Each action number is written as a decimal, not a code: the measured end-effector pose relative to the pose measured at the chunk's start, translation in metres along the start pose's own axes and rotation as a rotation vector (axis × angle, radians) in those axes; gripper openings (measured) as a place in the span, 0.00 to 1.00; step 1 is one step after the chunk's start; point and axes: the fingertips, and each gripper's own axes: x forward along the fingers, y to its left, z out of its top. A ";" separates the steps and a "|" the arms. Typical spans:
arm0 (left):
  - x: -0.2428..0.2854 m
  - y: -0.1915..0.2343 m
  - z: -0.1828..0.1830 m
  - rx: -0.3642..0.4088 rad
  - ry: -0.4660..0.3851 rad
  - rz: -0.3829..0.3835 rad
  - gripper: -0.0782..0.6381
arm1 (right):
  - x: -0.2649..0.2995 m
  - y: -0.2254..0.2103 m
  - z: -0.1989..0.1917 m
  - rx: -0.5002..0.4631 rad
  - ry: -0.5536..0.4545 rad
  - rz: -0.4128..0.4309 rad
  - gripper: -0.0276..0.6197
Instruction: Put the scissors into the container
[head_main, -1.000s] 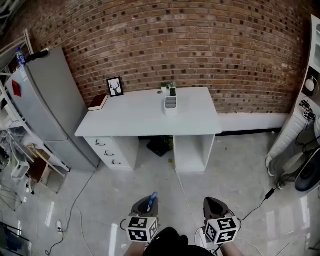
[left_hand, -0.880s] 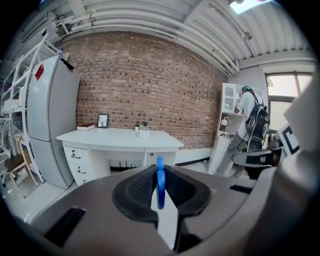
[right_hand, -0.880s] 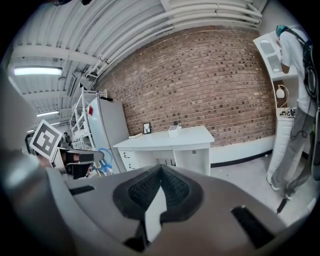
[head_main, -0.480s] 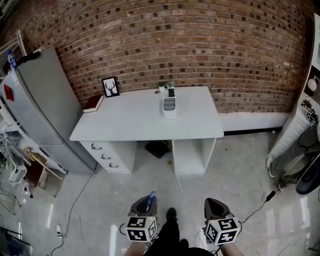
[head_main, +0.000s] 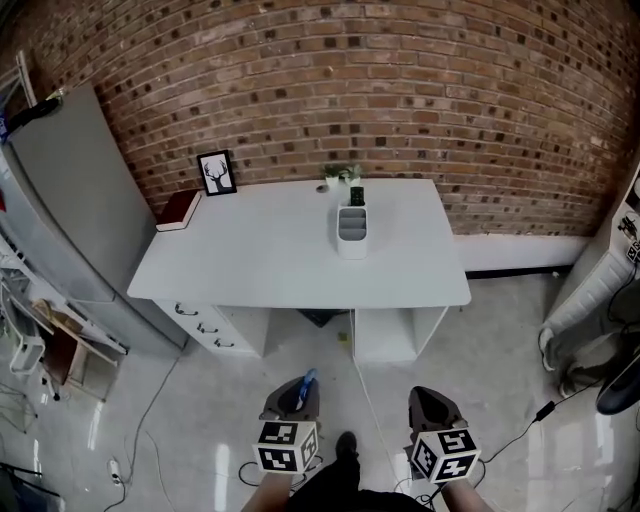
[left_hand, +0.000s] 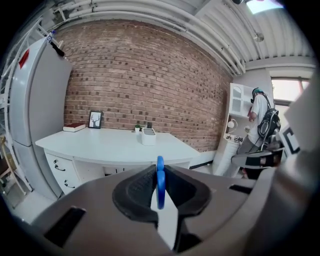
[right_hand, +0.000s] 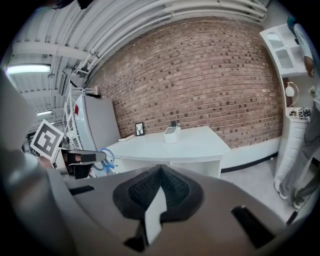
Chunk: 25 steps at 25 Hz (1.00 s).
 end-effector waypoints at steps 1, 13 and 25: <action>0.009 0.005 0.006 0.005 0.002 -0.008 0.17 | 0.011 0.000 0.006 -0.001 0.001 -0.001 0.04; 0.076 0.048 0.055 0.017 -0.010 -0.042 0.17 | 0.089 -0.005 0.044 0.006 0.032 -0.021 0.04; 0.142 0.072 0.106 0.015 -0.055 0.001 0.17 | 0.153 -0.042 0.076 0.007 0.025 -0.003 0.04</action>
